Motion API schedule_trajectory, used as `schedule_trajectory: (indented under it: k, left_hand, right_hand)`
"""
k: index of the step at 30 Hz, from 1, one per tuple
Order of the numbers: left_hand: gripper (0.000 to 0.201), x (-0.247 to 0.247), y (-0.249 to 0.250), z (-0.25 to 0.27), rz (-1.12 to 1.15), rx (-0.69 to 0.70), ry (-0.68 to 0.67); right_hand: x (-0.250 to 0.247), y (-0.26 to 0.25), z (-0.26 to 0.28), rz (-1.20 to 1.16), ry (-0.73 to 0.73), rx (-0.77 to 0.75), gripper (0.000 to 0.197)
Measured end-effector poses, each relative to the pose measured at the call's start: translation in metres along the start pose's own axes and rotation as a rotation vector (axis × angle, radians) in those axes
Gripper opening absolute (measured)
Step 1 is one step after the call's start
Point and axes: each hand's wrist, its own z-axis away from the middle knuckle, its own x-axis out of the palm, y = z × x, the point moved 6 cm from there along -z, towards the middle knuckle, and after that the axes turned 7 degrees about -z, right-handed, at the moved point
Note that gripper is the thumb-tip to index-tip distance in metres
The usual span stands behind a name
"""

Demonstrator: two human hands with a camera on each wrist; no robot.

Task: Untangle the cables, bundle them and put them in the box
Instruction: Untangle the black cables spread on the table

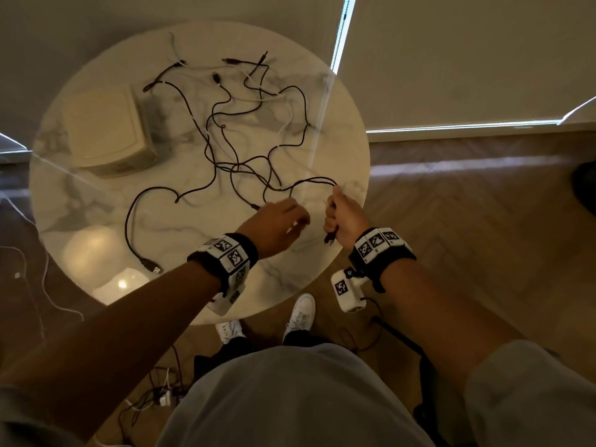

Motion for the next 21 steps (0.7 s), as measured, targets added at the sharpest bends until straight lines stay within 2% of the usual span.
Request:
schedule_trajectory:
  k: [1,4,7,11,14,16,21]
  left_hand:
    - [0.018,0.012,0.005,-0.001,0.031,0.003,-0.078]
    - [0.025,0.045,0.006,-0.001,0.021,-0.118,-0.317]
    - [0.031,0.061,0.002,-0.001,0.010,-0.194,-0.388]
    - [0.029,0.071,-0.007,0.001,-0.006,-0.266,-0.435]
    - [0.023,0.070,-0.011,0.002,-0.001,-0.299,-0.439]
    - [0.023,0.063,-0.016,0.004,0.033,-0.342,-0.405]
    - [0.018,0.029,-0.025,0.011,0.248,-0.441,-0.125]
  right_hand:
    - [-0.003,0.001,-0.001,-0.036,0.015,0.009,0.047]
    - [-0.006,0.002,-0.001,-0.103,0.016,0.029,0.047]
    - [-0.007,0.006,-0.002,-0.126,-0.008,0.048,0.047]
    - [-0.011,0.011,-0.002,-0.172,-0.004,0.095,0.048]
    - [-0.010,0.013,0.001,-0.174,-0.008,0.102,0.046]
    - [-0.010,0.012,0.003,-0.135,-0.014,0.050,0.040]
    - [-0.005,0.012,0.012,-0.056,0.003,-0.046,0.038]
